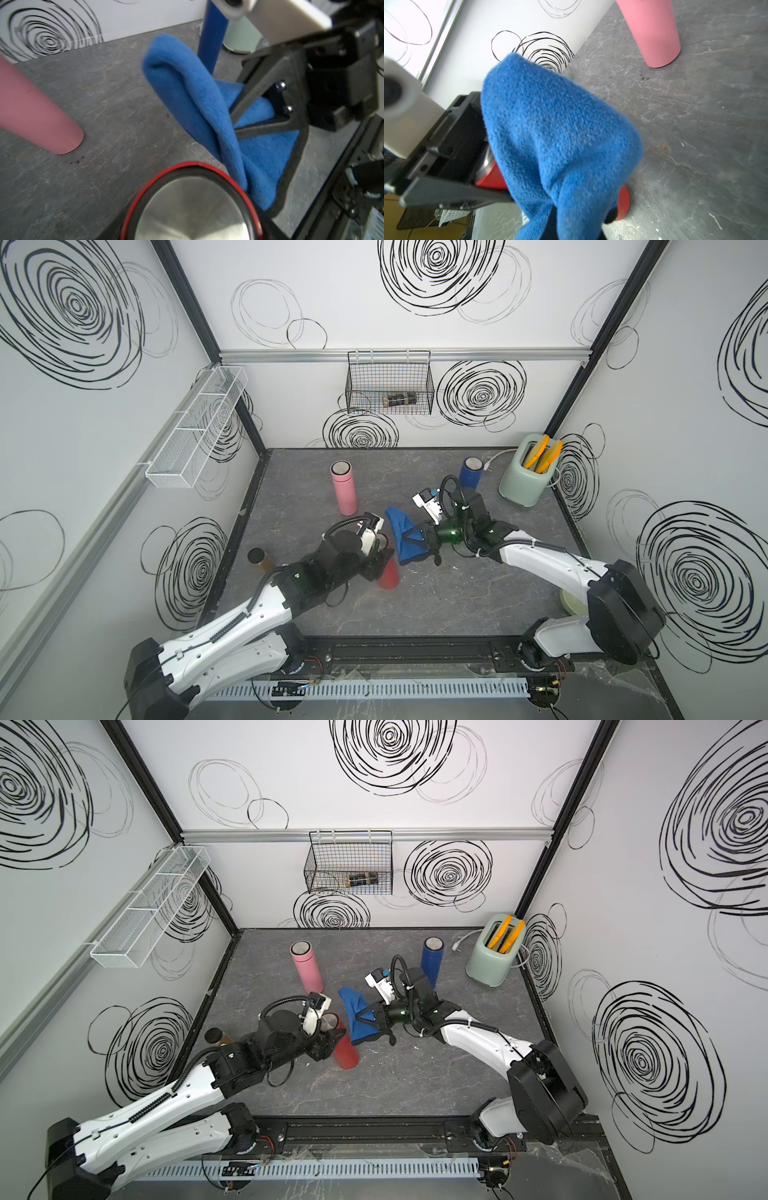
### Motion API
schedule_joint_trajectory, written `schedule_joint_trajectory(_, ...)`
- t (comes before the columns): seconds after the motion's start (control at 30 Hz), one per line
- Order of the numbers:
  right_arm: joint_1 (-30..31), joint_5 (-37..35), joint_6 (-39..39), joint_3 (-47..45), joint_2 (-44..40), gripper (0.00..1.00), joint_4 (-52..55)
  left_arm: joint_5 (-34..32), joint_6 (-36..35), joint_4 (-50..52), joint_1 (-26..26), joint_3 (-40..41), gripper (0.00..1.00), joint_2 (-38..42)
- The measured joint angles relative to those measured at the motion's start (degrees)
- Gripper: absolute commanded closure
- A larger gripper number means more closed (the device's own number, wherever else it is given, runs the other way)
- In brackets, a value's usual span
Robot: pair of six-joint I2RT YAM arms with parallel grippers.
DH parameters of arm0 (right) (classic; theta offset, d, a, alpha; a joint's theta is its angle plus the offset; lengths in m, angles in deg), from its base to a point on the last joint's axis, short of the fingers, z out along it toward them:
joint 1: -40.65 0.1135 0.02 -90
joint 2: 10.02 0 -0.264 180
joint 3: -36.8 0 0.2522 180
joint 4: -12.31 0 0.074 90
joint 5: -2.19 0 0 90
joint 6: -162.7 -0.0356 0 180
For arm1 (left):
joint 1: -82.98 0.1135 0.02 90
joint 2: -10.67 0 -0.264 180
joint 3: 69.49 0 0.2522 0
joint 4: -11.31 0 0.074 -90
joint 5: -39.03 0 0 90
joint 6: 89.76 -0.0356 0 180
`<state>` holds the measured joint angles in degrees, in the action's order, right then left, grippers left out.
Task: Wipe the surface of the thermos
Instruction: Wipe the dirt from the surface of the thermos.
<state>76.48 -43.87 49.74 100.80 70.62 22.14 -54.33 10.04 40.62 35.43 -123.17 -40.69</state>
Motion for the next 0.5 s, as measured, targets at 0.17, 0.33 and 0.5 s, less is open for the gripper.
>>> schedule_joint_trajectory(0.17,-0.3,2.4,0.9,0.4,0.0,1.0,1.8,4.8,-8.6,0.8,-1.9,-0.3,1.0,0.2)
schedule_joint_trajectory(0.33,-0.3,5.6,1.0,0.4,0.0,1.0,2.4,7.4,-16.5,1.4,-3.1,-0.3,1.0,1.6)
schedule_joint_trajectory(0.5,0.8,7.1,1.0,-0.4,0.7,1.0,1.4,10.1,-23.0,1.4,-3.0,0.1,1.0,3.1)
